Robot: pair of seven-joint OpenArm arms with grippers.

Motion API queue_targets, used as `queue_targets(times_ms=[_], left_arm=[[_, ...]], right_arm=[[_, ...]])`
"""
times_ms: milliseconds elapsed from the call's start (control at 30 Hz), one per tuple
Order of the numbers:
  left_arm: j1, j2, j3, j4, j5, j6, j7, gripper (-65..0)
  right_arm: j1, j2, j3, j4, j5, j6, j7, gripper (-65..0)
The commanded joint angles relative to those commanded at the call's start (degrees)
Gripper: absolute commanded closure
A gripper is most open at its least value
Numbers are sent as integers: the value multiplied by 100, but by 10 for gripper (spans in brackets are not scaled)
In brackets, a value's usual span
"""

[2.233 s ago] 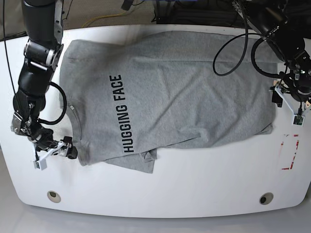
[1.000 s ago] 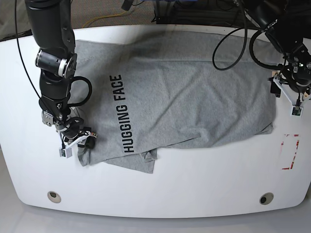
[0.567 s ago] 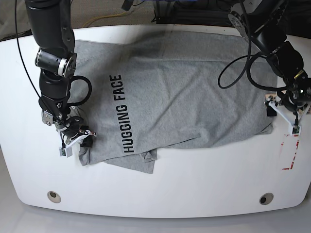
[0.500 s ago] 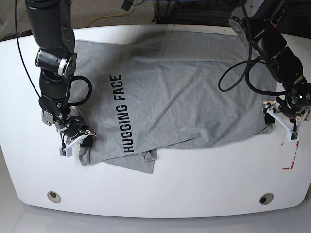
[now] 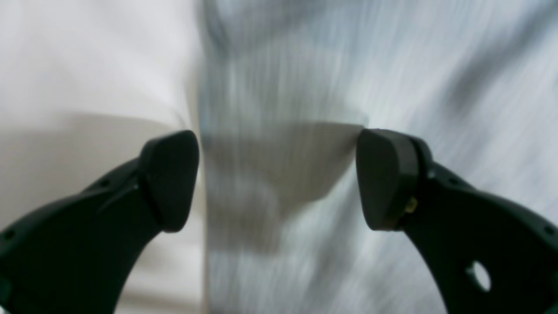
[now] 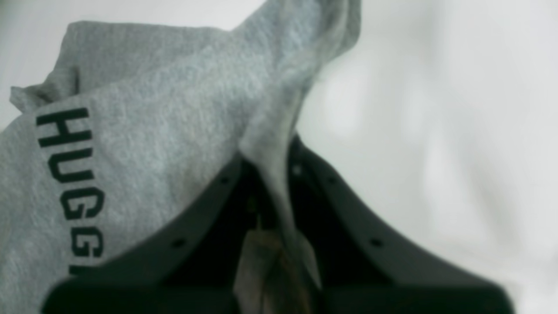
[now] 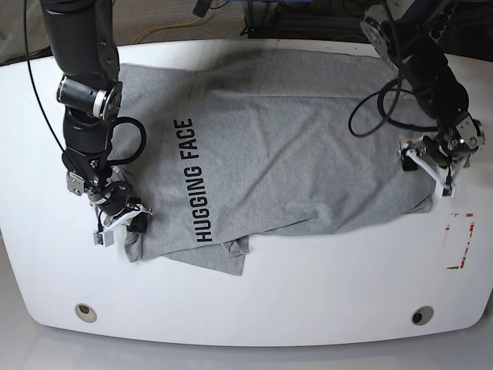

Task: Fold the T-shirt properly
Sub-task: 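Pull the side edge with the left gripper to straighten the shirt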

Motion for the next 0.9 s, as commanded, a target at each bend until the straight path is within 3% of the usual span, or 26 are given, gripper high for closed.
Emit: queue_targets(times_ms=[200, 300, 333, 500, 667, 900], left_arm=[[659, 9, 167, 316, -9, -70, 9, -524], [1011, 9, 167, 835, -9, -607, 290, -524], [1081, 9, 167, 993, 0, -664, 413, -524], [1231, -9, 149, 1714, 0, -664, 782, -524], [1160, -9, 132, 2259, -9, -664, 818, -525], [273, 158, -334, 2338, 0, -664, 826, -526]], right_arm=[[0, 0, 0, 0, 0, 0, 0, 0], [0, 0, 0, 0, -9, 0, 0, 0], [0, 0, 0, 0, -9, 0, 0, 0], [0, 0, 0, 0, 9, 0, 0, 0], [0, 0, 0, 0, 9, 0, 0, 0], [-9, -9, 0, 0, 9, 9, 0, 0]])
